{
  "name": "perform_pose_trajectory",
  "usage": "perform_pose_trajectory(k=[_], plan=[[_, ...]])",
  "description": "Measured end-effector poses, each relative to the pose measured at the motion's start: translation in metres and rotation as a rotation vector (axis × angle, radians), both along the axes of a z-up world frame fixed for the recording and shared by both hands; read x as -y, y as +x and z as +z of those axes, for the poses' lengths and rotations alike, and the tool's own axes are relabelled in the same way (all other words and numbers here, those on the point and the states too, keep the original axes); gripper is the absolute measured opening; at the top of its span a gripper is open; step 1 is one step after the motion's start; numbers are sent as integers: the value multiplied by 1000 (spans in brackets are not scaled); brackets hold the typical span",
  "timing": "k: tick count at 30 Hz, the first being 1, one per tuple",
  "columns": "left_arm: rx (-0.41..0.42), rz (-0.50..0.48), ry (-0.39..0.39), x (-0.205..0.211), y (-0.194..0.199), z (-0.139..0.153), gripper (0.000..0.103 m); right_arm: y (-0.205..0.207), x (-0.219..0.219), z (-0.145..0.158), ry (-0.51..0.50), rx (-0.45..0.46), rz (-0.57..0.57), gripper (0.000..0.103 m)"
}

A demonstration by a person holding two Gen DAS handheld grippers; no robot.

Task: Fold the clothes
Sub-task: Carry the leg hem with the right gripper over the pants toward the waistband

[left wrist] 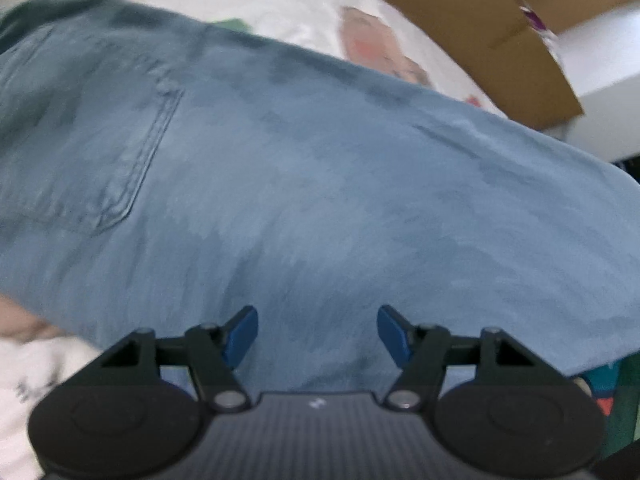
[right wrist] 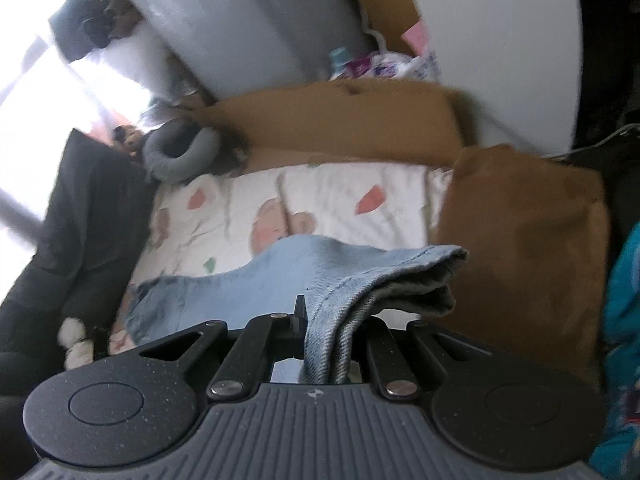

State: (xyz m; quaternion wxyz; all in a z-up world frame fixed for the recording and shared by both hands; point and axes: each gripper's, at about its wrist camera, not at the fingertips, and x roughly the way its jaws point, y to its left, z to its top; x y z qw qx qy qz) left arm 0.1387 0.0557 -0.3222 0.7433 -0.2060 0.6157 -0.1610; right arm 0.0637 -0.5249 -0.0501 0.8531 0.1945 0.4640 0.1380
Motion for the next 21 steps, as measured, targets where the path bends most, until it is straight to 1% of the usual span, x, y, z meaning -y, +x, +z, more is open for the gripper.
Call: perform_pose_trajectory(k=[3,4,5,6,10,11,13,14,15,17,19,21], plan=[[0,-54,-42,20,6,-6,63,4,10,9,-42,-8,-38,4],[2,-71,-54,27,7,-7,61,5,12,11,-49,-17,-49,4],[4,-88,-66,34,9,-8,55,6,12,12,-60,-28,-52,4],[7,-106,-78,42,11,-8,52,7,12,12,-71,-38,-54,4],[32,-164,-138,65,17,-1,52,10,5,15,-97,-62,-62,4],[34,-178,-152,69,17,0,50,11,2,17,-99,-62,-61,4],[32,-201,-169,76,15,-2,44,13,-2,20,-102,-61,-58,4],[29,-211,-176,78,13,-4,37,14,-5,22,-104,-61,-57,4],[26,-222,-182,81,11,-5,25,16,-8,23,-106,-58,-55,4],[19,-238,-191,85,8,-9,13,19,-13,25,-107,-48,-45,4],[8,-238,-190,85,4,-15,11,21,-17,24,-100,-41,-31,4],[-12,-242,-193,84,-3,-23,5,25,-20,21,-103,-52,-28,4]])
